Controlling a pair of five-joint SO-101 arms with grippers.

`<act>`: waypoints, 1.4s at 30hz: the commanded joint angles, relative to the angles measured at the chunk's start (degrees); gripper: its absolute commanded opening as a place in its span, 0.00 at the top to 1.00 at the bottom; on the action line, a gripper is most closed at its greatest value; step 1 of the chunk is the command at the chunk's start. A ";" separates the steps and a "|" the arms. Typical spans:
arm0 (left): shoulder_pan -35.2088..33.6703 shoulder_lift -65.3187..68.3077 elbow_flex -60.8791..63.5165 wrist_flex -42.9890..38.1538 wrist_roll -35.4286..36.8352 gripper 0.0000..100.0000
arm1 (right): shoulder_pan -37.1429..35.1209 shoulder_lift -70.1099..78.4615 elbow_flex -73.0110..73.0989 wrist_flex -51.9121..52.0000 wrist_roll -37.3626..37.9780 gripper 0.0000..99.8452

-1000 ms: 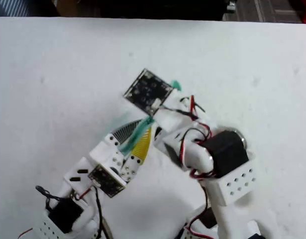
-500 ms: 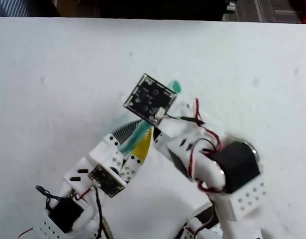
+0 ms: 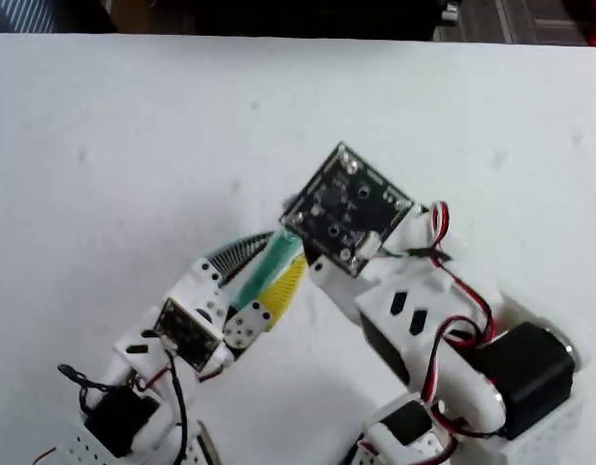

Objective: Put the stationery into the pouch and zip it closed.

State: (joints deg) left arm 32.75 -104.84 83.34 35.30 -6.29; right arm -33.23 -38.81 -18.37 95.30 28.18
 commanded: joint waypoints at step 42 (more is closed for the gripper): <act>-6.64 0.31 -3.08 -0.88 0.09 0.98 | -9.98 -39.34 47.56 3.21 2.99 0.66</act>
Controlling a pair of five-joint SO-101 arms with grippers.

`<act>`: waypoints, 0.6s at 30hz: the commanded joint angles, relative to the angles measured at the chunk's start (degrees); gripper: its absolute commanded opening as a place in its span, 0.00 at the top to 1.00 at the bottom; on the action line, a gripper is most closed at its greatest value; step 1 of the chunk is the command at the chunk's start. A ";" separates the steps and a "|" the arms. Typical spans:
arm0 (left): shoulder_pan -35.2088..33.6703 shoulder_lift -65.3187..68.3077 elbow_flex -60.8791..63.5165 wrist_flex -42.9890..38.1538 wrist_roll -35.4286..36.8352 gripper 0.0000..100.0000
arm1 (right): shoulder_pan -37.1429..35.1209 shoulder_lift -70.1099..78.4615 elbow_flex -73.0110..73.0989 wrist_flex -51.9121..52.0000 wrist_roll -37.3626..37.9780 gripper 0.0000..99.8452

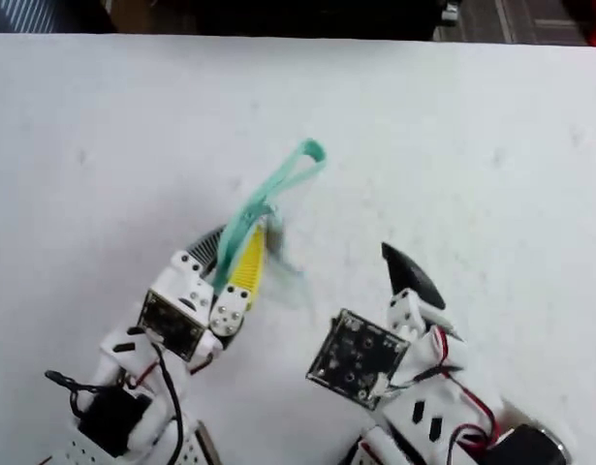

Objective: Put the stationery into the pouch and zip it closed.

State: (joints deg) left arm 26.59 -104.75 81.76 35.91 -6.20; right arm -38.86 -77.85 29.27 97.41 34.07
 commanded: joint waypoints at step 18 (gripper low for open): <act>-0.48 0.22 -1.41 -1.05 0.00 0.98 | -3.38 18.68 -1.32 -27.74 -11.08 0.66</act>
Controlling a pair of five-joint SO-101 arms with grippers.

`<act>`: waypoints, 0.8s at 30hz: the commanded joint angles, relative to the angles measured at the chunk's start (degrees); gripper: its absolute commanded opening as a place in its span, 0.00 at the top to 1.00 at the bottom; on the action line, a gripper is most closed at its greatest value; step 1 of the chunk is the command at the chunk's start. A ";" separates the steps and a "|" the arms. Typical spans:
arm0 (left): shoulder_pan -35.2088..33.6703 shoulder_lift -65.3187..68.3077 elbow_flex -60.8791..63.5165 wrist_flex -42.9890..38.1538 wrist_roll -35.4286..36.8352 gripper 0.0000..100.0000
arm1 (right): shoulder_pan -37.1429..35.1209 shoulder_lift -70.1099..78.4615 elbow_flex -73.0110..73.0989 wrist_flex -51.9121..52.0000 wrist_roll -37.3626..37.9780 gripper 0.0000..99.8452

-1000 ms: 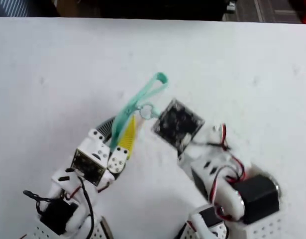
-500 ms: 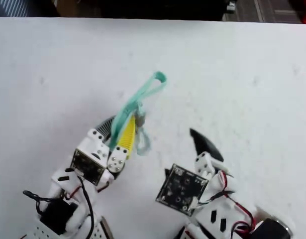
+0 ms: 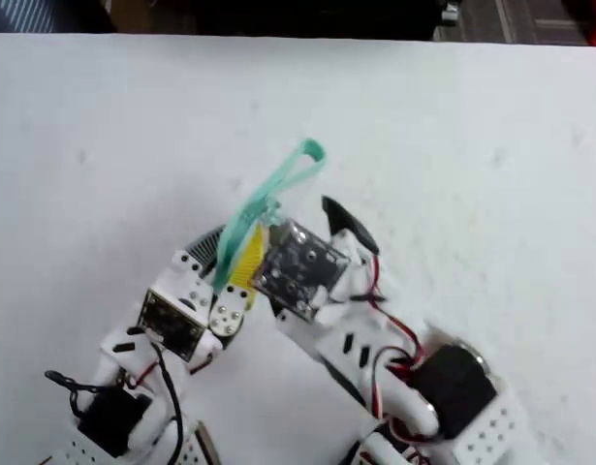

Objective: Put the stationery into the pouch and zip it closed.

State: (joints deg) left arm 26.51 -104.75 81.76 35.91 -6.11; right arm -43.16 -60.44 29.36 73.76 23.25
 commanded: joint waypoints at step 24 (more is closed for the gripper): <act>-0.40 0.22 -0.79 -0.97 -0.09 0.98 | 3.82 9.27 6.15 -21.58 -0.62 0.86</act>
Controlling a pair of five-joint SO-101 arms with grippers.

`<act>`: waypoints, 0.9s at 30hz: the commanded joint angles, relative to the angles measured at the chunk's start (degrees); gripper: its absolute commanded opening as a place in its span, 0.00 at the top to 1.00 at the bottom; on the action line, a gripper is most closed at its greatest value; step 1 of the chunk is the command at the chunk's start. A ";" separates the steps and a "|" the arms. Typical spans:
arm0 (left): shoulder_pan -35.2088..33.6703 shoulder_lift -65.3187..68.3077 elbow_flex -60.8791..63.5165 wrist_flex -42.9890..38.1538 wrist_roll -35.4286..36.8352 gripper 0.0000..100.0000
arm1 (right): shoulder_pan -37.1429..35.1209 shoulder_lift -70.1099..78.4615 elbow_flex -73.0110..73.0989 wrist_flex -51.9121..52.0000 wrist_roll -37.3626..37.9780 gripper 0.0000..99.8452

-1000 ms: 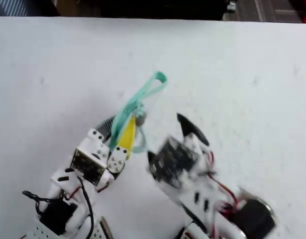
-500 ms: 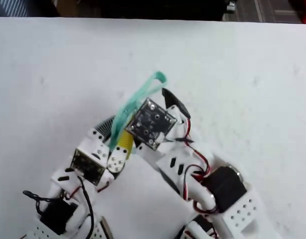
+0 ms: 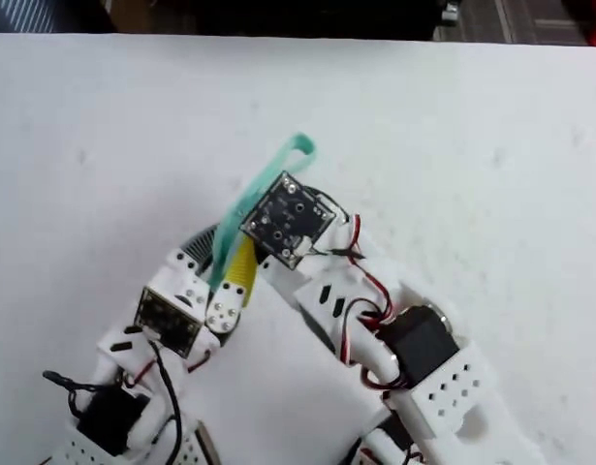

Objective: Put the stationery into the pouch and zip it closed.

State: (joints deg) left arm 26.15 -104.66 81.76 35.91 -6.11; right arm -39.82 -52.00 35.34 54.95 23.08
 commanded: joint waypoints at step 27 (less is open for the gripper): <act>-5.14 0.13 -4.40 2.73 7.21 0.98 | 10.07 -7.25 -13.10 0.31 0.09 0.98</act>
State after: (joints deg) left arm 21.23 -104.40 81.58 38.90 0.84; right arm -32.88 -60.70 26.55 55.12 23.34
